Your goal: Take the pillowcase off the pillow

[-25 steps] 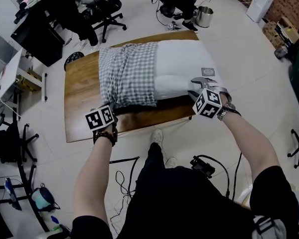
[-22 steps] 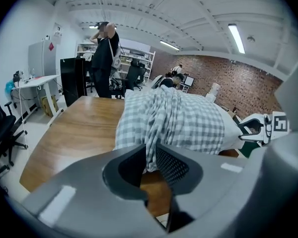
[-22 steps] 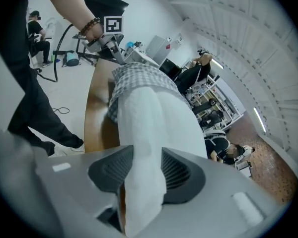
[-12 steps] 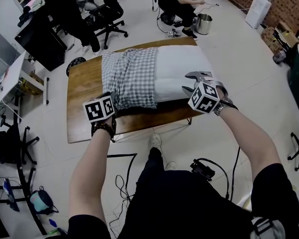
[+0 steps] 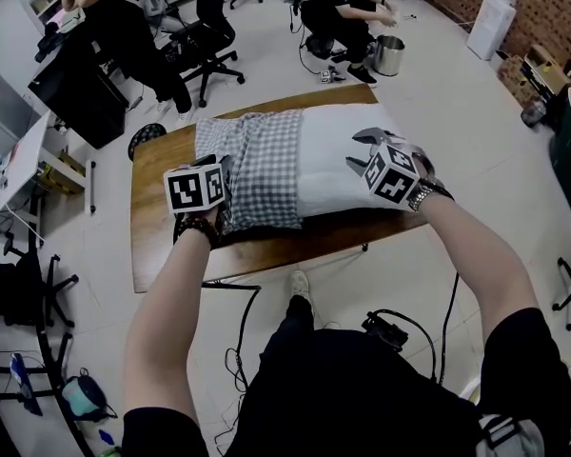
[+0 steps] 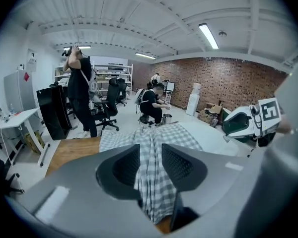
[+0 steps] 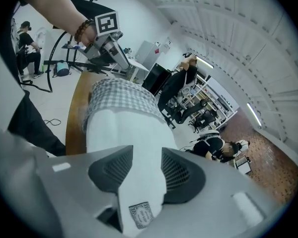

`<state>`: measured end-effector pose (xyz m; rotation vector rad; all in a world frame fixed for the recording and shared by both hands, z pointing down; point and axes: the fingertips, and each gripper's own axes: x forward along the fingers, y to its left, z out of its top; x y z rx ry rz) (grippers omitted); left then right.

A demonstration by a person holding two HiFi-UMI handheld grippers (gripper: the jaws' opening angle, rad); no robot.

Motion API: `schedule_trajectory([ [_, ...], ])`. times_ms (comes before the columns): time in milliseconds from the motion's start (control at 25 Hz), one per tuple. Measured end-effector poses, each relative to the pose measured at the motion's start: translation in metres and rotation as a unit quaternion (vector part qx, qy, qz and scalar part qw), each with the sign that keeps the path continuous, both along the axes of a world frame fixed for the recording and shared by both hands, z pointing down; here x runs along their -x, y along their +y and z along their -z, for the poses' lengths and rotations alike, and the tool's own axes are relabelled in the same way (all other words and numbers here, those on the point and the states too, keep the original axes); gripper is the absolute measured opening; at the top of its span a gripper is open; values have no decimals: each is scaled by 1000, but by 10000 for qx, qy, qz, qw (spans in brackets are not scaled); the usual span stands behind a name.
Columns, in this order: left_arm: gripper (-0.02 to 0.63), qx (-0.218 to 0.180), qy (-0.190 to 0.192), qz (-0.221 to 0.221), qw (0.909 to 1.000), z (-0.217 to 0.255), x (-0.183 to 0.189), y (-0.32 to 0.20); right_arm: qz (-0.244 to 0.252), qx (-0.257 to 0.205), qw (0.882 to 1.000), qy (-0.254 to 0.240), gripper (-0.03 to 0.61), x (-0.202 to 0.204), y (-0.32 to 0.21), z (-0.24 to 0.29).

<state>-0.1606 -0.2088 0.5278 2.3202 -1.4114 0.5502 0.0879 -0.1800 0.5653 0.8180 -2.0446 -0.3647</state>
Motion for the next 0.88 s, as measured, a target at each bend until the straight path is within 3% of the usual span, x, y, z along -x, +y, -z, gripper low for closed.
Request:
schedule_trajectory([
  [560, 207, 227, -264, -628, 9974, 21, -21, -115, -6, 594, 9980, -202, 199, 14, -112, 23],
  [880, 235, 691, -359, -1155, 9903, 19, -26, -194, -181, 1505, 9870, -530, 229, 37, -189, 15],
])
